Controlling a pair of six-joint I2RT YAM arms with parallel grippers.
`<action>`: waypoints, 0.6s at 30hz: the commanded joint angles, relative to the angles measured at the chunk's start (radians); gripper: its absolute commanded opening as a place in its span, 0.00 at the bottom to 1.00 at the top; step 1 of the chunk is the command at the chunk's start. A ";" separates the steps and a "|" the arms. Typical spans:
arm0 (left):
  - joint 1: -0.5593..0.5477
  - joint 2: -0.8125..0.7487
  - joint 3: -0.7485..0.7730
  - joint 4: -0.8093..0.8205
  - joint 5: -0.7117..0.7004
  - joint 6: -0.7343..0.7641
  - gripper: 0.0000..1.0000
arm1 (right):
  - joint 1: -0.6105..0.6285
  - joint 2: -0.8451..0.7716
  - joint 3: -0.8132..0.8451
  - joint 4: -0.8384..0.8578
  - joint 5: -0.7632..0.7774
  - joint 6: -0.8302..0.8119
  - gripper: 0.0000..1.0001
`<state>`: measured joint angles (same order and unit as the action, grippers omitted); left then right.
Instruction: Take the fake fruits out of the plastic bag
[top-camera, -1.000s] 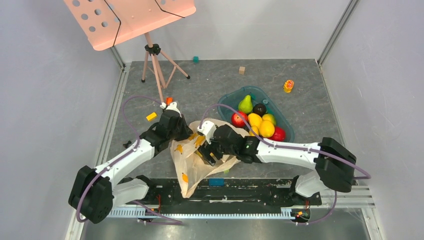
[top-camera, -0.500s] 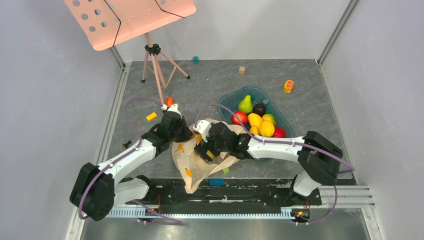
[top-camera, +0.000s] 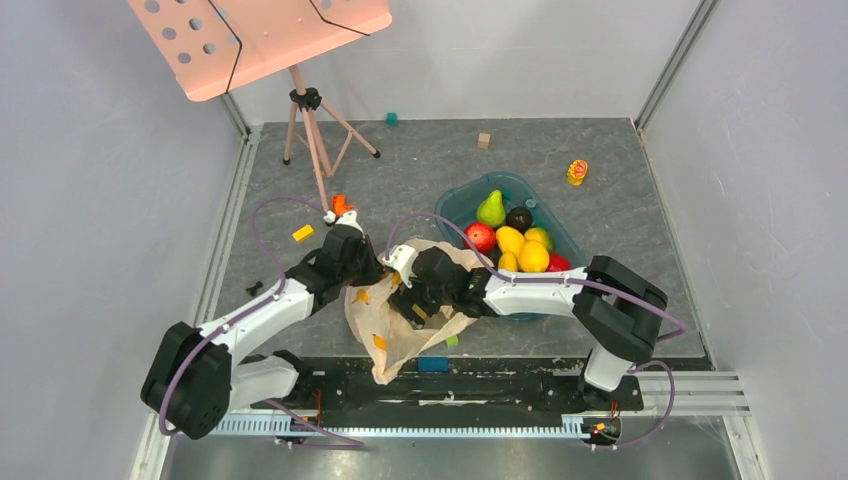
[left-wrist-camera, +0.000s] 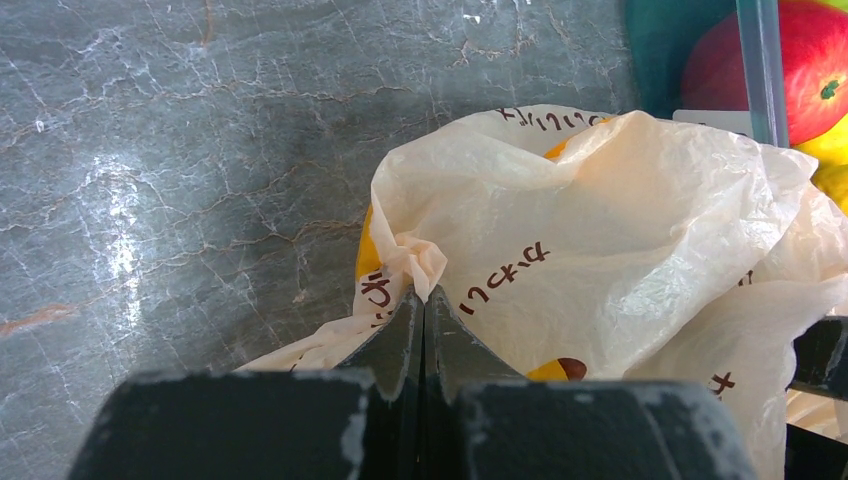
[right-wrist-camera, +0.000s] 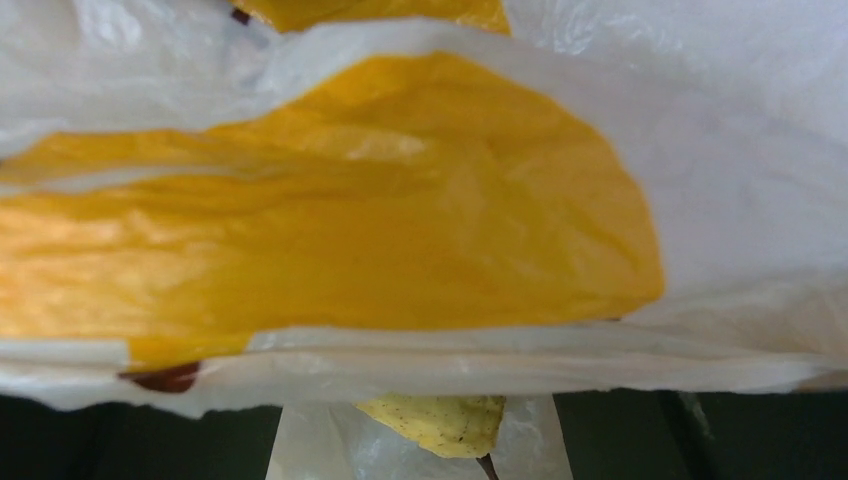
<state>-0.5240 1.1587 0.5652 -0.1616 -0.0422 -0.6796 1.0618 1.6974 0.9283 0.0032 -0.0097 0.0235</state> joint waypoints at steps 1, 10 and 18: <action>-0.002 0.003 -0.009 0.033 0.012 0.026 0.02 | -0.004 -0.003 0.028 0.025 -0.022 -0.014 0.82; -0.002 -0.003 -0.024 0.029 -0.004 0.018 0.02 | -0.005 -0.125 0.026 -0.031 -0.031 0.016 0.63; -0.002 0.001 -0.040 0.038 -0.009 0.009 0.02 | -0.004 -0.311 0.015 -0.053 -0.075 0.044 0.60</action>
<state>-0.5240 1.1587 0.5335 -0.1539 -0.0437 -0.6800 1.0618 1.4841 0.9283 -0.0544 -0.0525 0.0448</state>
